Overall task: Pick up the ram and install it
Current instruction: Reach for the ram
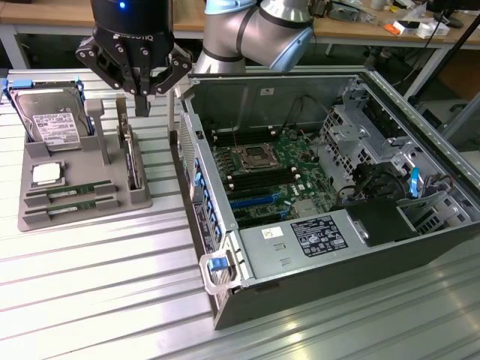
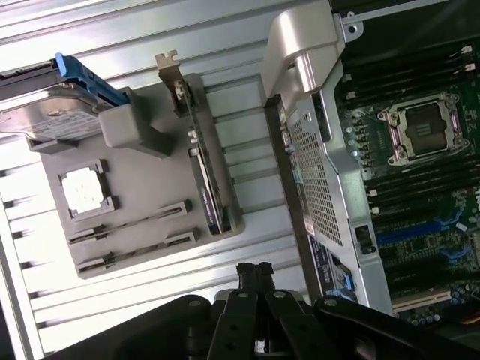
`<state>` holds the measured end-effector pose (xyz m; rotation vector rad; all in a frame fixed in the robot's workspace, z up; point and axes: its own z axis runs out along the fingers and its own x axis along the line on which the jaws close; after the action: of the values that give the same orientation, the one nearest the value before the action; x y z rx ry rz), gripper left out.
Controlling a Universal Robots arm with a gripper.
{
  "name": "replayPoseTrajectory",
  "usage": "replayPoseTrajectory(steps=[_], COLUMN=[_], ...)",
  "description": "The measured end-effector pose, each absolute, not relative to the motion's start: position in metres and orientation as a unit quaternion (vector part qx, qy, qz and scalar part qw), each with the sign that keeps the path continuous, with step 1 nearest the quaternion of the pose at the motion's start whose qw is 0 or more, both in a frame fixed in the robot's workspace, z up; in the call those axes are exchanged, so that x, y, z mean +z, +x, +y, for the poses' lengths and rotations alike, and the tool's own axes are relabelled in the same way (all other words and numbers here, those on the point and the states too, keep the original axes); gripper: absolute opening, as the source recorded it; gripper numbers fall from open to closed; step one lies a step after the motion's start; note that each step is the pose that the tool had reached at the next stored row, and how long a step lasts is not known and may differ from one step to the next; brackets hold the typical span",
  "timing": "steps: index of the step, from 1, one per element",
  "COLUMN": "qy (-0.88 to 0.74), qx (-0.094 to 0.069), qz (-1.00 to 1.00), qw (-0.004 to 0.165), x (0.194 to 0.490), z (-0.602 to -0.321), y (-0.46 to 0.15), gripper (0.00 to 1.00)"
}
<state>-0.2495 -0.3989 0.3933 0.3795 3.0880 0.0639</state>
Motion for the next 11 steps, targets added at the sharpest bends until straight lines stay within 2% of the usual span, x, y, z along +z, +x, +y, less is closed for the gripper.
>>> replayPoseTrajectory(steps=[11], qy=[0.122], qx=[0.021], qz=[0.992], qw=[0.015], x=[0.393], z=[-0.399], y=[-0.263], gripper=[0.11])
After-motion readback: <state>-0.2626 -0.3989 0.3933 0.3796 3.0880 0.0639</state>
